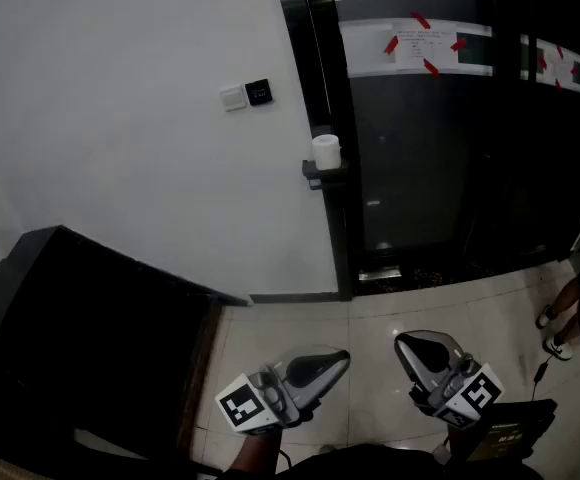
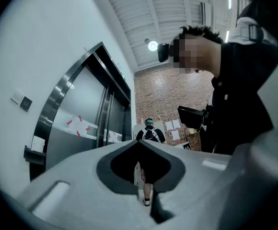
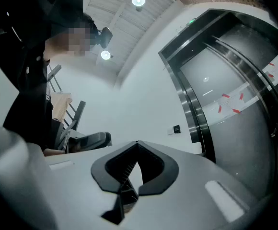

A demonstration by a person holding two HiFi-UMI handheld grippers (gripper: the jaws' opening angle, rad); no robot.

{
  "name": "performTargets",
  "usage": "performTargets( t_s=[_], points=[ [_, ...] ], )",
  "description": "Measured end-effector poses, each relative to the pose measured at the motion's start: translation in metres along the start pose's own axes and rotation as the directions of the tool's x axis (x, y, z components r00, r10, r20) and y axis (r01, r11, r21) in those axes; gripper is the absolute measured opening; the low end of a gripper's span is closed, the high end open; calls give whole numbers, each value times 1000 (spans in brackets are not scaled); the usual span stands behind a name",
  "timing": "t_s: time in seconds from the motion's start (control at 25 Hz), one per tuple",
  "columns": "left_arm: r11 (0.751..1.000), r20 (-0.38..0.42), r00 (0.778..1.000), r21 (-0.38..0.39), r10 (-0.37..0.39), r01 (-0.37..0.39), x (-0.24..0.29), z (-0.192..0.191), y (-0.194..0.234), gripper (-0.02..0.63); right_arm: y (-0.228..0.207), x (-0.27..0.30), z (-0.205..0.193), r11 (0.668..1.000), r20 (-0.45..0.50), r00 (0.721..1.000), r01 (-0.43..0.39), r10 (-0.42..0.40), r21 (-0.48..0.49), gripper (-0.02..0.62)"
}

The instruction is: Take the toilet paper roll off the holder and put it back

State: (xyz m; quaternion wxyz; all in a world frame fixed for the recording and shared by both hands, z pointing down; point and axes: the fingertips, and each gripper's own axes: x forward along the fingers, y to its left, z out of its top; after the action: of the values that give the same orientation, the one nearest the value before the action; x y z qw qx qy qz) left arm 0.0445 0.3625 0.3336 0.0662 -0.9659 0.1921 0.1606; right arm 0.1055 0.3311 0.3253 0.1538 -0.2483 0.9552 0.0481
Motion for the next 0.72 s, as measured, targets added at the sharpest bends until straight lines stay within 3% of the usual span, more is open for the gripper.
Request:
performTargets(
  t_s=[0.2, 0.72],
  points=[
    [1000, 9, 1000, 15, 4, -4, 4, -6, 2, -3, -11, -16, -24, 1000, -34, 999, 25, -25, -7, 2],
    [998, -59, 997, 55, 41, -38, 53, -21, 16, -3, -69, -38, -29, 999, -19, 1000, 6, -5, 31, 2]
  ],
)
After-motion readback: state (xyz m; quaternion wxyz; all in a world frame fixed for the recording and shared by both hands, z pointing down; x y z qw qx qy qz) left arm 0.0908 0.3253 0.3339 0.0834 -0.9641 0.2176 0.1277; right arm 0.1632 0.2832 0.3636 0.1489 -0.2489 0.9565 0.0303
